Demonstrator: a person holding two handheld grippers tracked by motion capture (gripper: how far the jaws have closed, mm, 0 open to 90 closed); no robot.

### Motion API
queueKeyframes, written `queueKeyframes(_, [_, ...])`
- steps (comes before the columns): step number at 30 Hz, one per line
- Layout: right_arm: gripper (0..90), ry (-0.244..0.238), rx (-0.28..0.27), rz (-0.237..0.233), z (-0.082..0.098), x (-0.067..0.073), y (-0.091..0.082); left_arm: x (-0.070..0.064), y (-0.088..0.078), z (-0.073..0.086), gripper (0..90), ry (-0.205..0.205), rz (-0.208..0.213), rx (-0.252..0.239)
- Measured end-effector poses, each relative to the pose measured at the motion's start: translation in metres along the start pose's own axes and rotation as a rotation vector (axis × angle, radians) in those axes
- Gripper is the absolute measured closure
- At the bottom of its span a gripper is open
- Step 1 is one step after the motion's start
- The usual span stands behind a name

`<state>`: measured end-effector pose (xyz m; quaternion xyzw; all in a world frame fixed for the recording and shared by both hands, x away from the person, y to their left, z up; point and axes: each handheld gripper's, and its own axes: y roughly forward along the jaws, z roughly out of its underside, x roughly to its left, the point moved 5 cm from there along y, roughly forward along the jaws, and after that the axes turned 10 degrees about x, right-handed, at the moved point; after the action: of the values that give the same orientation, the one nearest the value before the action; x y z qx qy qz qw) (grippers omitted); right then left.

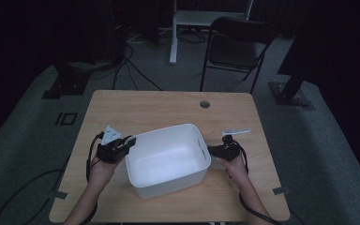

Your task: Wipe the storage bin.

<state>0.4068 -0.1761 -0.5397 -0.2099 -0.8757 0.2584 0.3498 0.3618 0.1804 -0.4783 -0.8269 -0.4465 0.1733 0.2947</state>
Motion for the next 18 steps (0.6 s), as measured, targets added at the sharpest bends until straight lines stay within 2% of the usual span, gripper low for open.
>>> queueKeyframes(1, [83.9, -0.011, 0.007, 0.012, -0.001, 0.001, 0.001, 0.0, 0.0, 0.0, 77.6, -0.002, -0.001, -0.001])
queueKeyframes(7, [83.9, 0.023, 0.033, 0.011, 0.003, -0.008, 0.011, 0.0, 0.0, 0.0, 77.6, -0.001, -0.003, 0.001])
queueKeyframes(9, [83.9, 0.022, 0.037, 0.013, 0.003, -0.009, 0.012, 0.0, 0.0, 0.0, 77.6, 0.002, -0.001, 0.002])
queueKeyframes(11, [83.9, 0.025, 0.018, 0.003, -0.001, -0.008, 0.008, 0.0, 0.0, 0.0, 77.6, 0.002, 0.0, 0.002])
queueKeyframes(12, [83.9, 0.031, -0.009, -0.017, -0.005, -0.006, 0.005, 0.0, 0.0, 0.0, 77.6, 0.002, 0.001, 0.001])
queueKeyframes(14, [83.9, 0.021, -0.031, -0.017, -0.011, -0.004, 0.002, 0.0, 0.0, 0.0, 77.6, 0.002, -0.001, 0.002])
queueKeyframes(18, [84.0, 0.02, -0.013, 0.001, -0.012, -0.006, 0.007, 0.0, 0.0, 0.0, 77.6, -0.001, -0.004, -0.001])
